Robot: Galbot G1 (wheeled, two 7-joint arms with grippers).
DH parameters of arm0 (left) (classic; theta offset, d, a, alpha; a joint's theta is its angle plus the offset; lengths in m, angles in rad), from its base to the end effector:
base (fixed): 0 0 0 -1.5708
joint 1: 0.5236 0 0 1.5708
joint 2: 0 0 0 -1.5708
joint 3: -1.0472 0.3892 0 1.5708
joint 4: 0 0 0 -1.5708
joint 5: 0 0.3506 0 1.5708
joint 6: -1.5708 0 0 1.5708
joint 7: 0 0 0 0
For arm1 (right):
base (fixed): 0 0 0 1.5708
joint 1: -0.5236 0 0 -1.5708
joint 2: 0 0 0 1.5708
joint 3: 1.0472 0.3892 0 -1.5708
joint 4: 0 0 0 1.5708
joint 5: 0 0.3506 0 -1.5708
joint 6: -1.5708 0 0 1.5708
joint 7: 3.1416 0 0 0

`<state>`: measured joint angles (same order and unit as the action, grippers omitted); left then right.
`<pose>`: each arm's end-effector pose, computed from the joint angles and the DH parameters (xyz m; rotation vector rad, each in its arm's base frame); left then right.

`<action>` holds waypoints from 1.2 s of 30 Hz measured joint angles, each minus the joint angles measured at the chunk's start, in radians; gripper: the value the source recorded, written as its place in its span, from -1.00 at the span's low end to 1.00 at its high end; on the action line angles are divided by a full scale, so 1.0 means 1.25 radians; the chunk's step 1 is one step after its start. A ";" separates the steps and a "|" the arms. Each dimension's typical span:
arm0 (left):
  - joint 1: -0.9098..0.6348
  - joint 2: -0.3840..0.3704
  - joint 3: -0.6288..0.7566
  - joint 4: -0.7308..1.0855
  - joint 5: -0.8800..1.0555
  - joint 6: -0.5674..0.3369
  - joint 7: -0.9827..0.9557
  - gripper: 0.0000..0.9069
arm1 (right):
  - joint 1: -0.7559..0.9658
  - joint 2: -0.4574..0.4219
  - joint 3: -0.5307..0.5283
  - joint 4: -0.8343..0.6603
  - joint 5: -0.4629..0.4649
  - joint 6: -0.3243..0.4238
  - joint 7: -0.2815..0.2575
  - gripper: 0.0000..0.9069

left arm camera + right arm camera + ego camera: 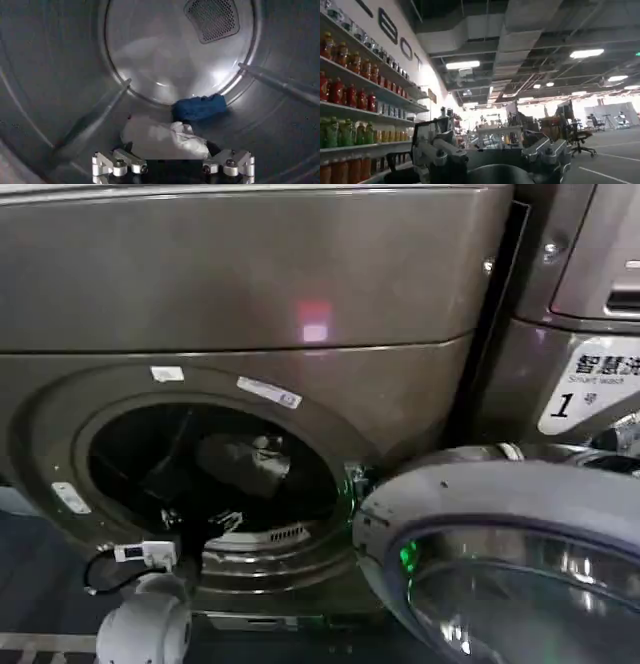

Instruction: Grasp the clothes from the dryer.

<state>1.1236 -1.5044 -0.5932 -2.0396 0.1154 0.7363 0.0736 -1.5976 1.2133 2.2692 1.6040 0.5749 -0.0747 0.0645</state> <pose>0.2936 0.0370 -0.2520 0.0922 -2.7854 -0.2042 -0.1738 -0.4554 -0.1667 2.0090 2.0069 -0.2886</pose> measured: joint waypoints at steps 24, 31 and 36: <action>-0.407 -0.003 -0.018 0.521 0.249 -0.020 0.179 1.00 | 0.001 0.015 -0.019 0.005 -0.006 0.005 -0.008 1.00; -0.497 -0.001 -0.027 0.630 0.637 -0.254 0.421 1.00 | -0.002 0.019 -0.031 0.002 -0.015 0.011 -0.011 1.00; -0.559 0.006 -0.028 0.695 0.874 -0.432 0.557 1.00 | -0.001 0.016 -0.036 0.001 -0.021 0.013 -0.011 1.00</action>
<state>0.4249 -1.4968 -0.6288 -1.1711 1.2073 0.1961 0.7697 -1.5992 1.2332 2.2247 1.6058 0.5486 -0.0585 0.0503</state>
